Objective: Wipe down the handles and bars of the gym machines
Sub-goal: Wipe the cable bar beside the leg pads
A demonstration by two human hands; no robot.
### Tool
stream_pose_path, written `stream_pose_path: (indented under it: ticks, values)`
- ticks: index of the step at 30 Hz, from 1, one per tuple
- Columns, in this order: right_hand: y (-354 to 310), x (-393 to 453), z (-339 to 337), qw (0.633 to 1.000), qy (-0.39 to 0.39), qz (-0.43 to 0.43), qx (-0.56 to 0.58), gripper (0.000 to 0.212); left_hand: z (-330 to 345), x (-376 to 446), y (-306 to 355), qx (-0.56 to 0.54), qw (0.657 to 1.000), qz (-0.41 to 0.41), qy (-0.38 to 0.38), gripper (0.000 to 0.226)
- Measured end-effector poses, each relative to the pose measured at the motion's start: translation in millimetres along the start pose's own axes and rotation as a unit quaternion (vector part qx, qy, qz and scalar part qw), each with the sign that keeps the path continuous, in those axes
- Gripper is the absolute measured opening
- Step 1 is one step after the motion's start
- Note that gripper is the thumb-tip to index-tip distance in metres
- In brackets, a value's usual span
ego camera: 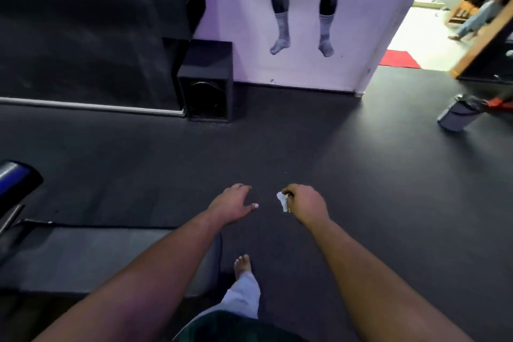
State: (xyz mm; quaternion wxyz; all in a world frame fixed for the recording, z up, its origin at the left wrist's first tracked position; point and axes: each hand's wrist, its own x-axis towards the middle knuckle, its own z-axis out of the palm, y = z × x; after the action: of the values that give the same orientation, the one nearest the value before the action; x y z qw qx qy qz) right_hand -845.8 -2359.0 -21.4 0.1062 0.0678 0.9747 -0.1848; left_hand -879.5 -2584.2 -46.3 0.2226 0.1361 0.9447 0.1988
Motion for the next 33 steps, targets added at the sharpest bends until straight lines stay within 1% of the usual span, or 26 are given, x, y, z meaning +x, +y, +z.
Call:
stream_pose_path:
  ticks: [4,8,15,19,22,24,28,30,33]
  values:
    - [-13,102,-2,1.000,-0.029,-0.010,0.007,0.026,-23,77,-31,-0.024,0.999,-0.047,0.005,0.073]
    - [-38,186,-17,0.998,-0.049,-0.043,0.004,0.022,-64,139,-59,-0.042,0.995,-0.087,0.007,0.075]
    - [-85,311,-41,0.990,-0.084,-0.113,0.009,0.031,-124,212,-98,-0.072,0.985,-0.152,0.044,0.074]
    - [-117,389,-37,0.980,-0.132,-0.149,0.006,0.034,-150,250,-128,-0.083,0.974,-0.204,0.059,0.072]
    - [-148,442,-28,0.966,-0.166,-0.198,0.015,0.034,-165,268,-150,-0.105,0.956,-0.260,0.083,0.071]
    - [-175,479,-26,0.953,-0.190,-0.234,0.014,0.032,-178,276,-165,-0.126,0.939,-0.304,0.105,0.072]
    - [-227,530,-24,0.924,-0.241,-0.296,0.000,0.022,-196,282,-184,-0.166,0.904,-0.373,0.126,0.074]
    - [-253,549,-20,0.910,-0.263,-0.319,-0.011,0.018,-204,284,-193,-0.186,0.888,-0.397,0.140,0.074]
    - [-305,575,-7,0.887,-0.286,-0.360,-0.033,0.017,-214,286,-218,-0.211,0.865,-0.427,0.160,0.075]
